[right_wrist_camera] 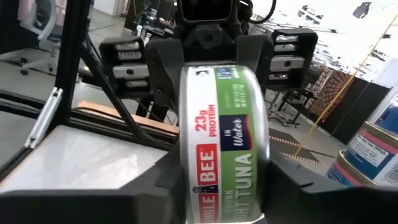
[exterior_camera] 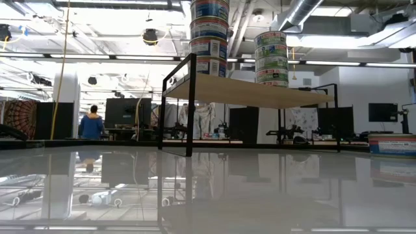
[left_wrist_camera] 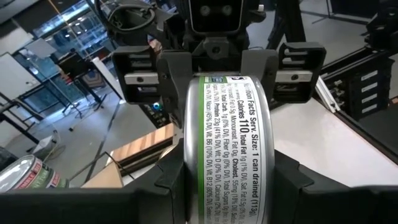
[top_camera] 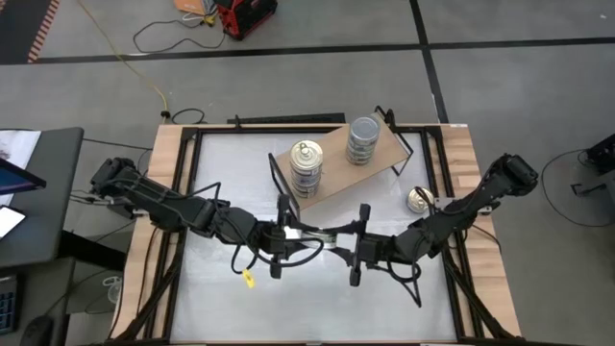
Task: Stack canned seafood by type on shelf
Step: Stack the green tuna can on top of the green tuna can
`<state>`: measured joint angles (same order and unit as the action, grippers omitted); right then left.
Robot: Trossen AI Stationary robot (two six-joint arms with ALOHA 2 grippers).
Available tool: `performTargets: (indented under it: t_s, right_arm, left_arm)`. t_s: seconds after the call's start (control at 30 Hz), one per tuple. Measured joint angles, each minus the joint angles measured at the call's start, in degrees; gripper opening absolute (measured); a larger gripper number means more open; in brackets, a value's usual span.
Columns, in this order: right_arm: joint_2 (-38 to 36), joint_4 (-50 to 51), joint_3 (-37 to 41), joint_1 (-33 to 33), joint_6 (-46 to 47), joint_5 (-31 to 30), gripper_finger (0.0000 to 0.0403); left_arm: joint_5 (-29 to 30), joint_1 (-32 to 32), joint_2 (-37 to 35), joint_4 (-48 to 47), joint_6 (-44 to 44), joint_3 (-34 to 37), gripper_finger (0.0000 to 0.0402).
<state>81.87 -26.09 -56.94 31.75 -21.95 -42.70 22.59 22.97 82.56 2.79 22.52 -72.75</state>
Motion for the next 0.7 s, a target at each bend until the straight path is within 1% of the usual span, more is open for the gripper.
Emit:
performTargets:
  t_s: [0.13, 0.2, 0.3, 0.5, 0.6, 0.7]
  right_arm:
    - [0.0, 0.05, 0.02, 0.07, 0.14, -0.15, 0.0159]
    - [0.0, 0.02, 0.01, 0.04, 0.45, -0.15, 0.0159]
    - [0.0, 0.14, 0.02, 0.04, 0.69, -0.17, 0.0159]
    - [0.0, -0.18, 0.02, 0.04, 0.67, -0.43, 0.0159]
    - [-0.02, -0.21, 0.02, 0.04, 0.67, -0.69, 0.0163]
    - [-0.12, -0.2, 0.02, 0.13, 0.63, -1.59, 0.0165]
  left_arm:
    - [0.76, -0.21, 0.0, 0.0, 0.1, 0.01, 0.014]
    - [1.69, -0.2, 0.0, 0.0, 1.52, 0.01, 0.0148]
    - [1.9, -0.19, 0.0, 0.86, 3.19, 0.0, 0.0172]
    - [2.98, -0.19, -1.13, 1.33, 5.0, -0.01, 0.023]
    - [3.1, -0.13, -2.28, 1.7, 6.17, -0.02, 0.0247]
    - [3.1, 0.18, -3.48, 1.38, 6.54, -0.02, 0.0255]
